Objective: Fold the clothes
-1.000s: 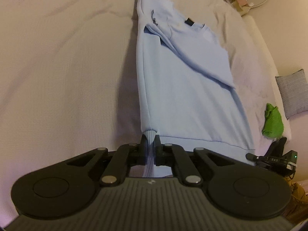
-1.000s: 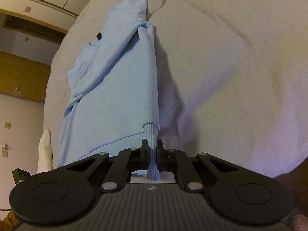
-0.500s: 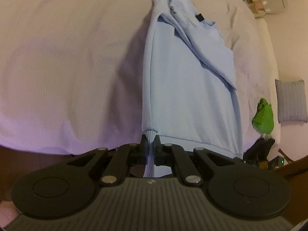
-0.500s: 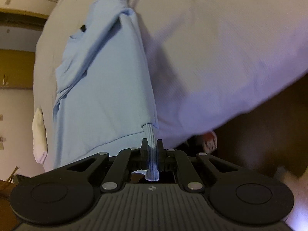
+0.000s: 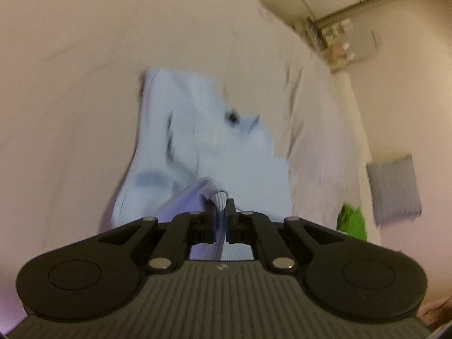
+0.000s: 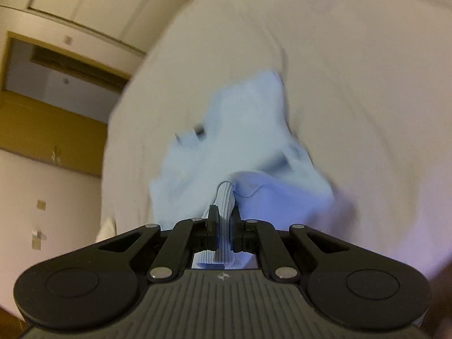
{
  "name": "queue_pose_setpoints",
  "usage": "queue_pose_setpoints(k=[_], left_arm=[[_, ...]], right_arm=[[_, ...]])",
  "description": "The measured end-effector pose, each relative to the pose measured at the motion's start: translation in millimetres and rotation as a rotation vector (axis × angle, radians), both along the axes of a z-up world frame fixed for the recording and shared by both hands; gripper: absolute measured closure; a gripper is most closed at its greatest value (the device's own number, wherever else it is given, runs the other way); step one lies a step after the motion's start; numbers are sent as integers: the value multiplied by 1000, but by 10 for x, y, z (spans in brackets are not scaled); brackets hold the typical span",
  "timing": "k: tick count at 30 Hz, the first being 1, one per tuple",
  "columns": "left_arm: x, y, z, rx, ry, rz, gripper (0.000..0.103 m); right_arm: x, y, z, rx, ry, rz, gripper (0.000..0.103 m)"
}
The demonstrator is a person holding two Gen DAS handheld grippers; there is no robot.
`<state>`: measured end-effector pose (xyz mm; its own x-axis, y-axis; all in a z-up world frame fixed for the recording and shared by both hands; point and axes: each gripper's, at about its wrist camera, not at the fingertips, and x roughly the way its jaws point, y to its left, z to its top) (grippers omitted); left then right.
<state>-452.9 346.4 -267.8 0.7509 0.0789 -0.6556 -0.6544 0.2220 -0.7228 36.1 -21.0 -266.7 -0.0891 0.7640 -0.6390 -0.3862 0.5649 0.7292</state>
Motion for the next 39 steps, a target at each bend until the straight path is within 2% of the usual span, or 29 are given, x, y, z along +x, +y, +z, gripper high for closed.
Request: queue_pose_setpoints(k=[3,6,7,8,9,10,11,12,14,17,20,24,28,36,39], left_arm=[[347,517,-166,-10,-18,47,100],[672,967,-438,-28,32,99,95],[743,1096,-551,-60,60,137,85],[780,1206,-649,-92,68,161,82],[786,1278,-703,-112,74,176,78],[790,1344,-750,-128,81,189,66],[779,1383,-758,-127,82,194,60],[758,1402,-744,-113,73,194,60],[734,1402,-711,-87,76,170,60],[788,1336,-713,-38,116,88,62],[885,1260,-736,18,169,-9,62],[1029,1230,-714,90,195,-84,61],[1170,1335,-706,159,229,-136,59],[1382,1423,-840,202,293,-221,52],[1411,1407,-905,206,315,-251,53]], right_arm=[[314,465,-34,37,-25,-40,96],[603,916,-325,12,19,-117,93],[706,1061,-432,0,38,-145,84],[787,1162,-536,-21,63,-184,71],[853,1229,-636,-50,93,-232,63],[895,1265,-704,-55,119,-271,58],[921,1277,-746,-43,141,-303,57],[928,1276,-757,-28,153,-324,57],[883,1230,-701,-31,119,-329,51],[742,1134,-611,-115,3,-270,51],[602,1196,-615,-210,-97,-181,51],[499,1345,-647,-298,-213,-48,51],[609,1519,-648,-268,-276,57,51],[1061,1956,-763,-253,-386,286,52],[1157,2014,-855,-230,-351,330,52]])
